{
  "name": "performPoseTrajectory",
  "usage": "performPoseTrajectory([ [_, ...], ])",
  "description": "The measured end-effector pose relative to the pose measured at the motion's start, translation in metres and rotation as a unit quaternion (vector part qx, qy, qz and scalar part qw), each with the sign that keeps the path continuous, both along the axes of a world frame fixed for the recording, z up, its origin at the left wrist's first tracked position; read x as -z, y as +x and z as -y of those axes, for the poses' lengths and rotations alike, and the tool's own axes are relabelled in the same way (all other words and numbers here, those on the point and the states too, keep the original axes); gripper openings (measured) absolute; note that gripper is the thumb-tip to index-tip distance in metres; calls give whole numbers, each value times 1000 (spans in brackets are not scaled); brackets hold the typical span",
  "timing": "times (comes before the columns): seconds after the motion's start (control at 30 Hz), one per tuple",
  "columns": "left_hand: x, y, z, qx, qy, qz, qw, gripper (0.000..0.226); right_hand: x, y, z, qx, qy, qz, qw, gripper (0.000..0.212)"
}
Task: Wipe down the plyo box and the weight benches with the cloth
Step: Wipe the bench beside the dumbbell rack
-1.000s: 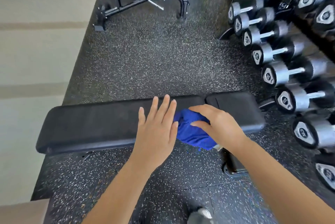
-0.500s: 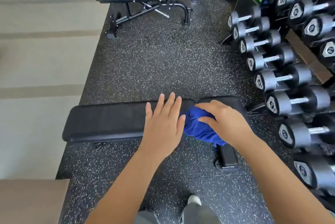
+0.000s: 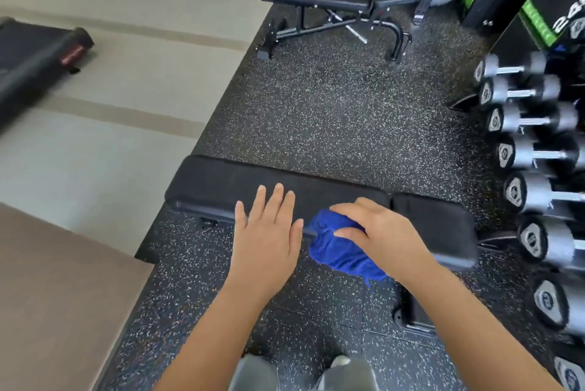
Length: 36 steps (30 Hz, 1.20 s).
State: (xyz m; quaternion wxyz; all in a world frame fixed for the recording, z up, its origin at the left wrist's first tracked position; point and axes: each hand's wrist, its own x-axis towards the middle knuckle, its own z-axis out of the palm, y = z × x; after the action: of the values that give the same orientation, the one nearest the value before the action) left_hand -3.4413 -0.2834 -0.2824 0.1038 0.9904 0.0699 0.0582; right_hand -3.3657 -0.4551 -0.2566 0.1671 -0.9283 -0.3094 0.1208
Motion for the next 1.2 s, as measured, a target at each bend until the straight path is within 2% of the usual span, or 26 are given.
performPoseTrajectory([
  [0.1, -1, -17, -44, -36, -28, -28, 999, 59, -1, -4, -46, -23, -4, 1, 1000, 38],
  [0.23, 4, -42, -106, -49, 0, -44, 998, 53, 0, -15, -111, -41, -7, -6, 999, 35],
  [0.37, 7, -67, -165, -74, -24, -63, 995, 60, 5, -26, -171, -50, -1, -17, 999, 34],
  [0.5, 15, -78, -217, -87, 4, -22, 996, 49, 11, -30, -223, -65, 6, -14, 998, 34],
  [0.63, 20, -73, -247, -110, 10, -2, 994, 48, 12, -21, -260, -83, 16, -24, 996, 33],
  [0.8, 26, -34, -280, -116, 7, 10, 993, 48, 12, 18, -306, -93, 19, -10, 995, 36],
  [0.93, 21, 29, -315, -117, 27, 38, 992, 48, 15, 79, -346, -95, 30, 12, 995, 39],
  [1.2, -1, 141, -379, -123, 68, 76, 987, 47, 10, 192, -407, -82, 71, -6, 994, 36],
])
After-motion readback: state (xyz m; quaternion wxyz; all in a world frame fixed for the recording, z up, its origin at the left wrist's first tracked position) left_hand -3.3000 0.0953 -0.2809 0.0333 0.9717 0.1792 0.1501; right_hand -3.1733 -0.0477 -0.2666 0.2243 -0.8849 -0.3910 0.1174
